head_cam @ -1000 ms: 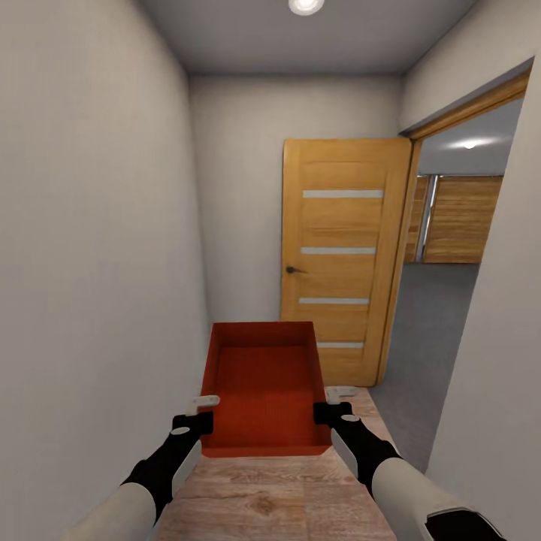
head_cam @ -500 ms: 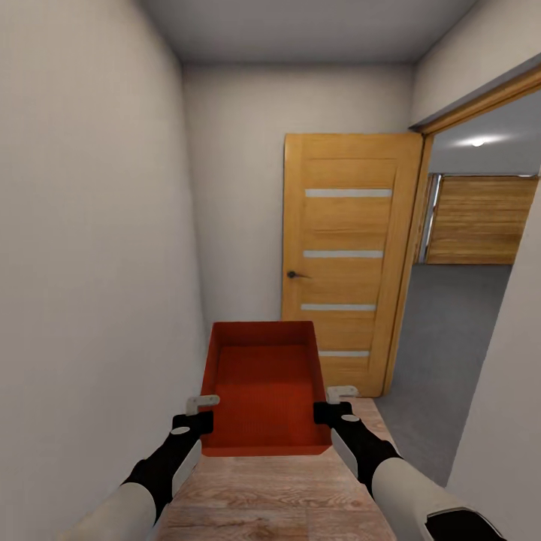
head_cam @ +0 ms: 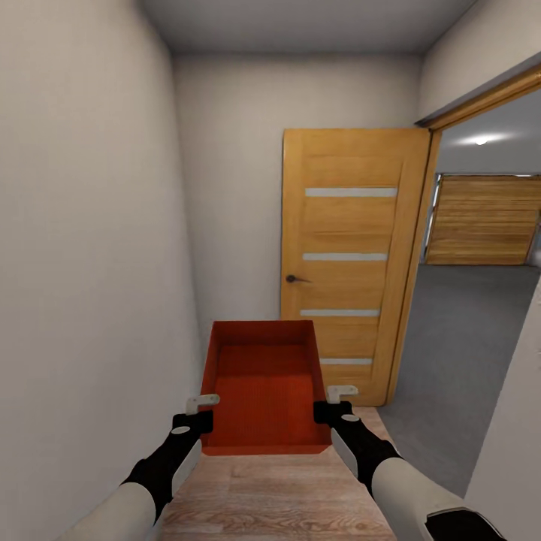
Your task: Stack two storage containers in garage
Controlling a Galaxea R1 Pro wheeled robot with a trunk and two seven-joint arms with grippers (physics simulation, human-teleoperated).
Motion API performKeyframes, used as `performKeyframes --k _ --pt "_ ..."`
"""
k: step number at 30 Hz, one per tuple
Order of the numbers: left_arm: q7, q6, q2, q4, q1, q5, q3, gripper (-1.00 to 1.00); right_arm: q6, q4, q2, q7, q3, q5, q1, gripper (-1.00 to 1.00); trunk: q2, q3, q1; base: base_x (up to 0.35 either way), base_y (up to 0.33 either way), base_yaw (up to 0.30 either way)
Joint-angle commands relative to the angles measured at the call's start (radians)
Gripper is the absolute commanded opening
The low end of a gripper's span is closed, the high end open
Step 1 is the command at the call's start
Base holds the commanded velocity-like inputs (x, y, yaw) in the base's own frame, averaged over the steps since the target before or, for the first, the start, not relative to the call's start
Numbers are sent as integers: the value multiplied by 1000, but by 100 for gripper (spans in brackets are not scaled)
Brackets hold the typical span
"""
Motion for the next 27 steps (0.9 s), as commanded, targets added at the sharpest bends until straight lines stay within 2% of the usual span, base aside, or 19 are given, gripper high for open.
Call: performKeyframes --k 1,27 --pt "16 7 56 -2 0 2 75 -100 6 -4 -2 -6 -6 6 -1 -100 -1 0 0 23 0 -197" --pt "17 7 52 -4 0 2 74 -100 7 -4 -1 -6 -4 6 0 -100 -1 0 0 1 0 -240"
